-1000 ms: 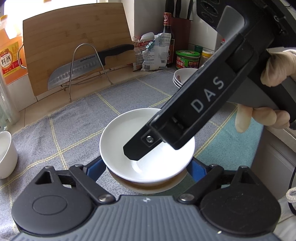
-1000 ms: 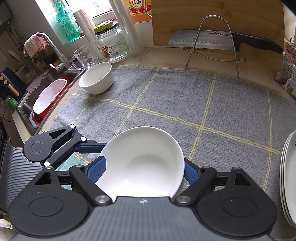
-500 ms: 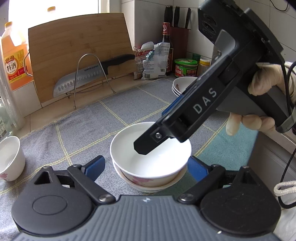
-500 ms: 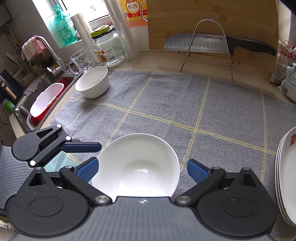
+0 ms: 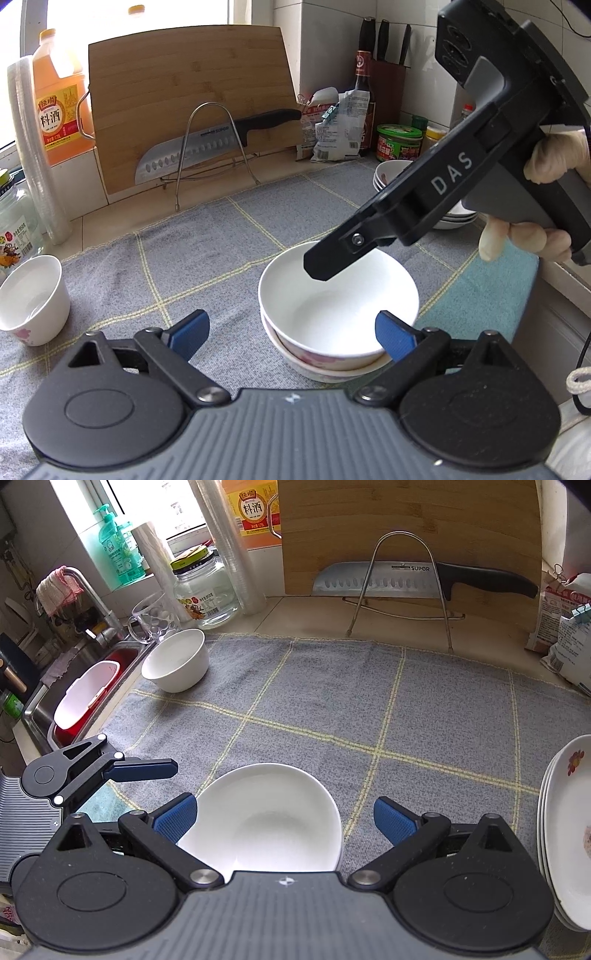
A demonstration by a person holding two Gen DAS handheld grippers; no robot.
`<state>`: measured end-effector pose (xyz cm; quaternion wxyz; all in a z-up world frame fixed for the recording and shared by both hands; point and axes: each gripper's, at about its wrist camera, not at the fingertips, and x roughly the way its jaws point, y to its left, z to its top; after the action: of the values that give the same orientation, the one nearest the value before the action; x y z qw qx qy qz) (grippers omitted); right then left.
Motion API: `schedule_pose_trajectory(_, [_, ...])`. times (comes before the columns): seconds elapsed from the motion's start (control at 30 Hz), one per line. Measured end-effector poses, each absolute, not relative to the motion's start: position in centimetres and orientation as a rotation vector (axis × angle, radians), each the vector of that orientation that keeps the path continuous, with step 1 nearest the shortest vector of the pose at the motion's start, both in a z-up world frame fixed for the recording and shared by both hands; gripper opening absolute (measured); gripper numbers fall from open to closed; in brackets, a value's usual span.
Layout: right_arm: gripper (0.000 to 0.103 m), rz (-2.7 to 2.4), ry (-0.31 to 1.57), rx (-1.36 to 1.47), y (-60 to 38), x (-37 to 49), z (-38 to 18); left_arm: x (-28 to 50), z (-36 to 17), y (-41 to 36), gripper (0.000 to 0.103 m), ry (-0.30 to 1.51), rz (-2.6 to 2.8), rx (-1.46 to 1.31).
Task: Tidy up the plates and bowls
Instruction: 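Open the right gripper and pull it back from the bowl, then move the right gripper to another white bowl and grasp its rim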
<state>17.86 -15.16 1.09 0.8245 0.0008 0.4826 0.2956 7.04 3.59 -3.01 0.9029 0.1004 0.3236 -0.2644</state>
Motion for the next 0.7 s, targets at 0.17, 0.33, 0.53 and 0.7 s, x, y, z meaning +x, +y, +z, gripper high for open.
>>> schedule_pose_trajectory(0.17, [0.103, 0.640, 1.012, -0.029, -14.1, 18.2, 1.6, 7.1, -2.7, 5.1, 0.096, 0.654, -0.498, 0.185])
schedule_pose_trajectory(0.33, [0.103, 0.665, 0.989, -0.083, -12.1, 18.8, 2.2, 8.1, -2.8, 8.3, 0.098, 0.650, -0.373, 0.143])
schedule_pose_trajectory(0.53, [0.103, 0.706, 0.971, -0.138, -8.7, 19.7, 2.9, 9.9, -3.9, 13.7, 0.098, 0.660, -0.158, 0.103])
schedule_pose_trajectory(0.7, [0.103, 0.737, 0.962, -0.169, -5.6, 20.5, 3.3, 11.6, -5.6, 17.2, 0.098, 0.685, -0.056, 0.084])
